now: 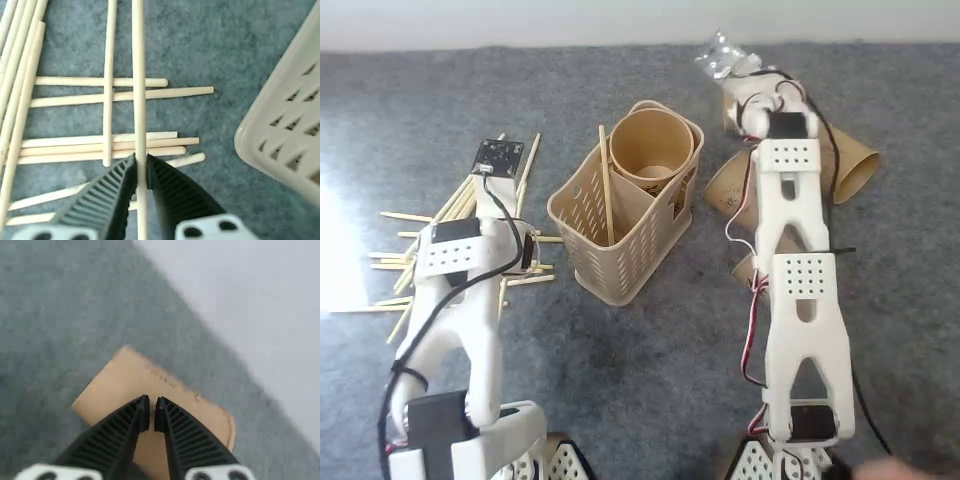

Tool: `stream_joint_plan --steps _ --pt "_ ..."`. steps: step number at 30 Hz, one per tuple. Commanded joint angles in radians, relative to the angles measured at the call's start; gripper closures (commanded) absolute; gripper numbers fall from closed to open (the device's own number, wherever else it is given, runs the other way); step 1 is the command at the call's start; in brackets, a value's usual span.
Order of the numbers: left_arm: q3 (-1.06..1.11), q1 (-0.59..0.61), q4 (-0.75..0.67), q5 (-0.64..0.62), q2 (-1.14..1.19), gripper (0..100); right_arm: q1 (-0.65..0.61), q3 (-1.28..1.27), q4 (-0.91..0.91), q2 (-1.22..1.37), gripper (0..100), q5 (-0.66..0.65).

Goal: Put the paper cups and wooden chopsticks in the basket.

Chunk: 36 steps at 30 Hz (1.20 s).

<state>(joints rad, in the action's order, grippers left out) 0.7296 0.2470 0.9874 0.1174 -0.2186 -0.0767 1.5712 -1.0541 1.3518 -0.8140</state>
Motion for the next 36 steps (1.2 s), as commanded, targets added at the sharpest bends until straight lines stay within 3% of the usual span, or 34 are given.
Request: stream_joint_plan --steps 1,8,11,15,19,24,30,34,36 --pt "0.018 -0.006 -0.044 -0.021 -0.04 99 0.031 0.11 -0.417 -0.071 95.2 0.025" --pt "0.079 0.0 -0.141 -0.021 -0.04 99 0.077 0.104 -0.734 -0.22 95.4 0.074" --pt "0.104 0.0 -0.172 -0.023 -0.041 99 0.142 0.11 -0.727 -0.308 99.4 0.207" --pt "0.122 -0.002 -0.209 -0.023 -0.041 99 0.153 0.106 -0.68 -0.512 99.0 0.166" --pt "0.143 0.0 -0.255 -0.023 -0.041 99 0.116 0.106 -0.608 -0.558 99.0 0.14" --pt "0.168 0.0 -0.29 -0.023 -0.041 99 0.153 0.104 -0.728 -0.558 98.7 0.227" --pt "0.166 -0.005 -0.29 -0.023 -0.041 99 0.314 0.104 -0.737 -0.568 89.1 0.503" --pt "0.166 -0.002 -0.29 -0.023 -0.041 99 0.424 0.094 -0.746 -0.567 96.5 0.726" --pt "0.166 -0.002 -0.29 -0.023 -0.041 99 0.452 0.035 -0.746 -0.576 99.5 0.71"
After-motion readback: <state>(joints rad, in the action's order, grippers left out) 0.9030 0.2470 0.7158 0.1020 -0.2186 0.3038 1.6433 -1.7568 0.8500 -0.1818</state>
